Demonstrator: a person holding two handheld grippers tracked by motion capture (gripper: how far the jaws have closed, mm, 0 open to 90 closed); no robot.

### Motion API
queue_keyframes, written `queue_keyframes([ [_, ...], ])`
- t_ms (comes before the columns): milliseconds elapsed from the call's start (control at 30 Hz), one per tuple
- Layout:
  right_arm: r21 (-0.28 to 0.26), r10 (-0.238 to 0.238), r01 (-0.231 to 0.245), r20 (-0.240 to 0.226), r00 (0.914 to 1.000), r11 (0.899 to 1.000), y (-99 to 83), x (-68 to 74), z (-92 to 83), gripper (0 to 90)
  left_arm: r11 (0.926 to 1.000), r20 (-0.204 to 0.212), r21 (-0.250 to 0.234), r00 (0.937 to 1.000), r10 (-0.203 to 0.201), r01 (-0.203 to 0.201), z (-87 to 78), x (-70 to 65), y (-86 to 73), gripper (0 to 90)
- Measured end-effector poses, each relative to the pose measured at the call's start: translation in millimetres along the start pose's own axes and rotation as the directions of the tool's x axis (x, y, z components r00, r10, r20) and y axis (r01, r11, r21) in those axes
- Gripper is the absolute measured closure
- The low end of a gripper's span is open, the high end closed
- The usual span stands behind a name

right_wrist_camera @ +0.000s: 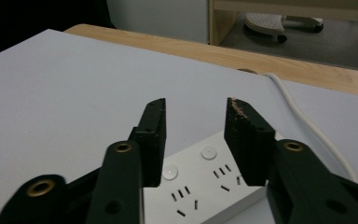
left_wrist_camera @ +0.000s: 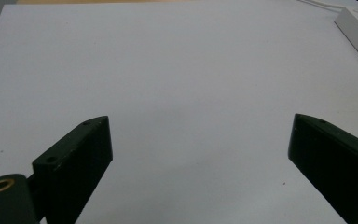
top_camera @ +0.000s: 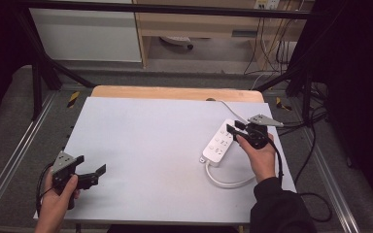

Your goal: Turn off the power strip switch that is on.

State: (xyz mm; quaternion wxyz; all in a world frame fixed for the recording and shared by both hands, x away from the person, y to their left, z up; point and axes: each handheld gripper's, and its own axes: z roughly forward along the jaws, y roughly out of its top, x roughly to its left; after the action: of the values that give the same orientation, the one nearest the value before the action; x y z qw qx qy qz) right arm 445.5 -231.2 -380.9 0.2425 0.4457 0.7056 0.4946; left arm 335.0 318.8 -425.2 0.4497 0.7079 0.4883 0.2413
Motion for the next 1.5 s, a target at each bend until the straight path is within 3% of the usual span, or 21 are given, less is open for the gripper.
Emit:
queue_keyframes([
  [33,-0.006,0.002,-0.002,-0.002,1.0,1.0,-0.3,-0.1,1.6,71.2,1.0,0.0,0.0,1.0,0.001,-0.001,0.1,0.0,0.0,6.0],
  [133,-0.013,0.011,-0.011,-0.011,0.9999,1.0,-0.4,-1.3,4.1,80.7,1.0,0.003,0.0,1.0,0.004,-0.004,0.0,-0.2,-0.1,6.0],
  [333,0.014,0.021,-0.021,-0.013,0.9997,1.0,-2.6,-3.9,9.6,89.8,1.0,0.003,0.004,1.0,0.008,-0.008,1.1,-0.6,-0.4,6.0],
  [1500,0.087,0.028,-0.026,-0.027,0.9992,0.996,-14.8,5.3,34.8,90.0,0.9997,0.005,0.011,0.9998,0.02,-0.02,1.8,-1.8,-0.7,6.0],
])
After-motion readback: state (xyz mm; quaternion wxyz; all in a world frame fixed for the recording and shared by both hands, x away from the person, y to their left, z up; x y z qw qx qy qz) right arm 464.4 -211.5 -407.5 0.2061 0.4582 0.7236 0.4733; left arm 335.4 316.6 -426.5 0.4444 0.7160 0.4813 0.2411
